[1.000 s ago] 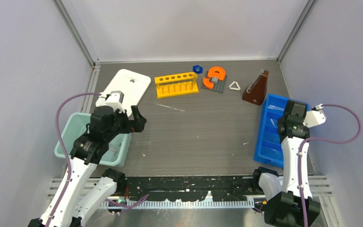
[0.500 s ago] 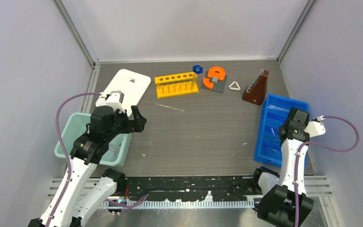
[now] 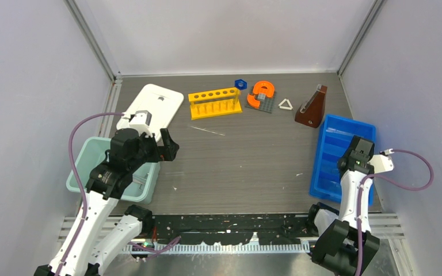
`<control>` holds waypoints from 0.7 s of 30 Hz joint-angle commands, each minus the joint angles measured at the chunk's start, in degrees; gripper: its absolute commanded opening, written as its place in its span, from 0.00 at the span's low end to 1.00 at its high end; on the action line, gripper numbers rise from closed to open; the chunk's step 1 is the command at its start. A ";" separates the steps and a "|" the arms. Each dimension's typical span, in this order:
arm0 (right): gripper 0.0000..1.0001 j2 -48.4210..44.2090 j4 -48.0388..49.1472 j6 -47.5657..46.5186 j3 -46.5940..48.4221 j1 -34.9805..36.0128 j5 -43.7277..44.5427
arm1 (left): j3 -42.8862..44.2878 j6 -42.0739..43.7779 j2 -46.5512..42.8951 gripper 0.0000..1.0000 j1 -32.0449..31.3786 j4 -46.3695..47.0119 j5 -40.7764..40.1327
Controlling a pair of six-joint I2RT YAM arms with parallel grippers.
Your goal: Organize the chemistry lab equipment
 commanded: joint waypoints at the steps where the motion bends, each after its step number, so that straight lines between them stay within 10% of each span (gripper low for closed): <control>1: 0.21 1.15 4.37 0.92 -0.94 -0.73 1.20 | 0.46 0.40 0.09 1.00 -0.26 1.11 0.43; 21: 0.28 -5.77 2.87 -8.02 7.00 -0.80 -8.00 | 0.36 0.40 0.35 1.00 -0.24 1.11 0.28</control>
